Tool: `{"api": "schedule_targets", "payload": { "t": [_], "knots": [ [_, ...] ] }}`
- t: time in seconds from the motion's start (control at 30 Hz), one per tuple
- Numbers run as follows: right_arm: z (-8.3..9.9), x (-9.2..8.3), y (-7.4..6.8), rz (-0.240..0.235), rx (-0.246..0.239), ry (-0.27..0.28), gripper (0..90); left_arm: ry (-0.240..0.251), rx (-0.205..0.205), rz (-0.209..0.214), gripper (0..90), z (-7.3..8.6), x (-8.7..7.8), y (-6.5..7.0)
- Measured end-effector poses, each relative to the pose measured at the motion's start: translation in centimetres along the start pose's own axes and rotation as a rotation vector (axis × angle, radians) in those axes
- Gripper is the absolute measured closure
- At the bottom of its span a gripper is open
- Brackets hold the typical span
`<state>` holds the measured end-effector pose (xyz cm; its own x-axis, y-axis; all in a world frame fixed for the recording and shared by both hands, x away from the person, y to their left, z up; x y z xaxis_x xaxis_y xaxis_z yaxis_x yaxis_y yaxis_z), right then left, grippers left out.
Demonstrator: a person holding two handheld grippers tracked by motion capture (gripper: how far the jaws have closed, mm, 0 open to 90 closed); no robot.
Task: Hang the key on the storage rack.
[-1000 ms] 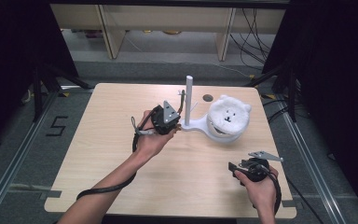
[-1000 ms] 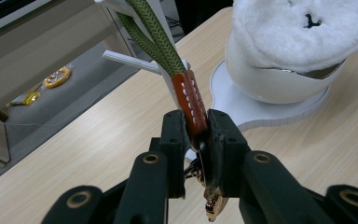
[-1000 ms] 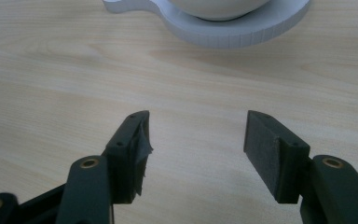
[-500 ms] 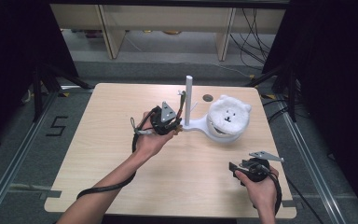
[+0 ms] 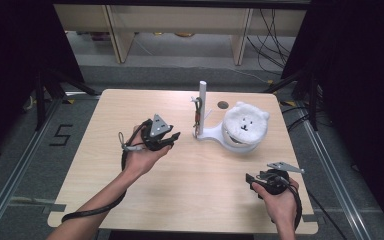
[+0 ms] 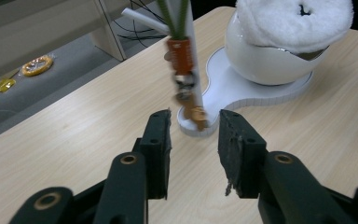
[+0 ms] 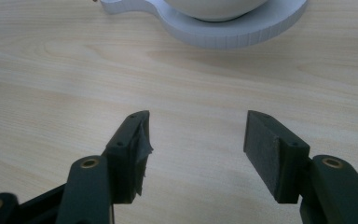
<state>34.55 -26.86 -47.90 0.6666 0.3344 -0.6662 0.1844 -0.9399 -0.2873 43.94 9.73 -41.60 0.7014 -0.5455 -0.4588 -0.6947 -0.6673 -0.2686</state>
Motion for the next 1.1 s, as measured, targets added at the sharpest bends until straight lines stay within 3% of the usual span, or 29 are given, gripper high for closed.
{"api": "schedule_targets", "payload": {
  "t": [0.23, 0.27, 0.3, 0.43, 0.5, 0.53, 0.6, 0.67, 0.7, 0.73, 0.8, 0.87, 0.9, 0.93, 0.97, 1.0, 1.03, 1.07, 1.1],
  "knots": [
    [0.1, 0.0, 0.1, 0.024, 0.024, -0.006, 41.6, 0.023, -0.073, 0.017, 55.0, 2.9, -2.5, -0.9],
    [0.0, -0.1, 0.3, 0.029, -0.002, -0.003, 41.6, 0.020, -0.075, 0.013, 54.0, 3.4, -2.9, -1.1],
    [0.1, -0.1, 0.0, 0.022, 0.042, -0.016, 41.6, 0.023, -0.076, 0.009, 53.3, 3.9, -3.2, -1.2],
    [0.2, 0.0, 0.1, 0.012, 0.051, -0.008, 41.6, 0.025, -0.097, -0.015, 50.8, 6.0, -4.7, -1.8],
    [0.2, 0.1, 0.2, 0.033, 0.038, -0.007, 41.6, 0.029, -0.109, -0.025, 50.1, 7.2, -5.5, -2.1],
    [0.1, 0.2, 0.6, 0.012, 0.002, 0.005, 41.6, 0.033, -0.123, -0.030, 49.8, 7.8, -5.9, -2.1],
    [0.1, 0.1, 0.6, 0.026, 0.002, -0.009, 41.5, 0.042, -0.149, -0.041, 48.8, 9.1, -6.6, -2.2],
    [0.2, 0.1, 0.6, 0.034, 0.007, -0.011, 41.5, 0.044, -0.171, -0.056, 47.7, 10.5, -7.3, -2.0],
    [0.2, 0.3, 0.7, 0.034, 0.006, -0.005, 41.5, 0.049, -0.206, -0.061, 47.1, 11.1, -7.6, -1.7],
    [0.3, 0.2, 0.4, 0.023, 0.045, -0.019, 41.5, 0.049, -0.200, -0.066, 46.5, 11.7, -7.9, -1.6],
    [0.3, 0.3, 0.4, 0.027, 0.050, -0.020, 41.5, 0.063, -0.236, -0.078, 45.1, 13.0, -8.3, -1.3],
    [0.4, 0.5, 0.4, 0.021, 0.041, -0.014, 41.5, 0.054, -0.273, -0.109, 43.7, 14.4, -8.7, -0.9],
    [0.4, 0.5, 0.7, 0.015, 0.011, -0.014, 41.5, 0.052, -0.287, -0.124, 43.0, 15.1, -8.8, -0.7],
    [0.4, 0.6, 0.8, 0.009, 0.005, -0.011, 41.5, 0.070, -0.289, -0.120, 42.5, 15.7, -8.7, -0.7],
    [0.4, 0.7, 0.7, 0.021, 0.018, -0.013, 41.5, 0.054, -0.313, -0.136, 42.2, 16.2, -8.9, -0.5],
    [0.4, 0.7, 0.8, 0.043, 0.001, -0.018, 41.5, 0.072, -0.306, -0.131, 41.9, 16.7, -8.8, -0.5],
    [0.5, 0.6, 0.6, 0.024, 0.024, -0.025, 41.5, 0.054, -0.323, -0.148, 41.6, 17.0, -8.9, -0.3],
    [0.5, 0.6, 0.8, 0.036, -0.010, -0.019, 41.5, 0.064, -0.324, -0.148, 41.4, 17.2, -8.9, -0.3],
    [0.5, 0.7, 0.8, 0.039, -0.007, -0.022, 41.5, 0.067, -0.321, -0.155, 41.2, 17.3, -8.9, -0.3]
  ]
}}
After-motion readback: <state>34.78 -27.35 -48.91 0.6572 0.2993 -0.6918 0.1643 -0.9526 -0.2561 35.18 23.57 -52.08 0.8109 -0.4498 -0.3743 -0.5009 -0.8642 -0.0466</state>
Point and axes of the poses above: each handheld gripper's, and its own axes: x roughly forward along the jaws, z roughly out of its underside, y roughly to its right, the point moved 1 cm from there along x, roughly forward along the jaws, and after that the axes turned 7 degrees about x, right-handed, at the moved point
